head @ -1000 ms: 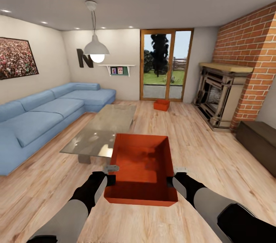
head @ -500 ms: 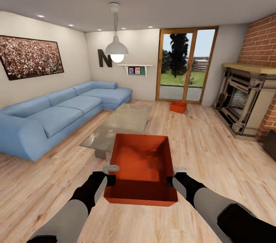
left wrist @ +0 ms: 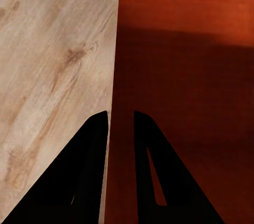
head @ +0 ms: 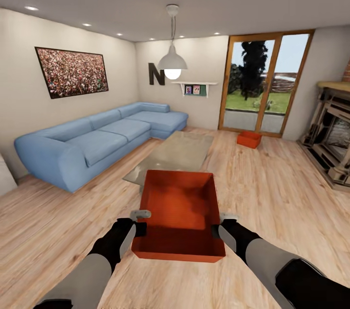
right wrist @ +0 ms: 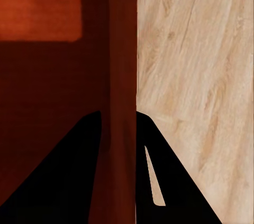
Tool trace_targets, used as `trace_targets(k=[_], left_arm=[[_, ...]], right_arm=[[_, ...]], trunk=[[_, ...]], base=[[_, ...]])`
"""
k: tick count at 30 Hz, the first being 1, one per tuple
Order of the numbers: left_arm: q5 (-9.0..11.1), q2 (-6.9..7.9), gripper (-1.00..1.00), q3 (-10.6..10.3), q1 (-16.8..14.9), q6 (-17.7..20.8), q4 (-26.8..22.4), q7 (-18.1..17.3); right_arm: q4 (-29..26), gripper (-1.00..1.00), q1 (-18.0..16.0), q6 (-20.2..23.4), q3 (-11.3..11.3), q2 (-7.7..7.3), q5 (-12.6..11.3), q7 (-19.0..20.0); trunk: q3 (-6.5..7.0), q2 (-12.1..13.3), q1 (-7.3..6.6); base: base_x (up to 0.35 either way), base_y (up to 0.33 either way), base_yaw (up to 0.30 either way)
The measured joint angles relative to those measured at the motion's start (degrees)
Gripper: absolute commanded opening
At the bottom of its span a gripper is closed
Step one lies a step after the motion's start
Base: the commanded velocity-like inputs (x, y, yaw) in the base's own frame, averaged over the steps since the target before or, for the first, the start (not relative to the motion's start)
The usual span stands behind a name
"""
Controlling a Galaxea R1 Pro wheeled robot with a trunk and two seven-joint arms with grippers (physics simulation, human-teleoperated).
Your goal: Move the two storage containers from the living room to the garage. In the garage, place one container on the floor and stack the other container on top of it (either order is fine).
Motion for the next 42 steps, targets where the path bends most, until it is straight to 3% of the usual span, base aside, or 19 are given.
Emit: trace_targets(k=[42], left_arm=[[-0.1,-0.09,-1.00,0.0,0.0,0.0,0.0,0.0]], right_arm=[[0.0,-1.00,0.0,0.0,0.0,-0.07,0.0,0.1]], trunk=[[0.00,0.0,0.00]], base=[[0.000,0.000,0.300]])
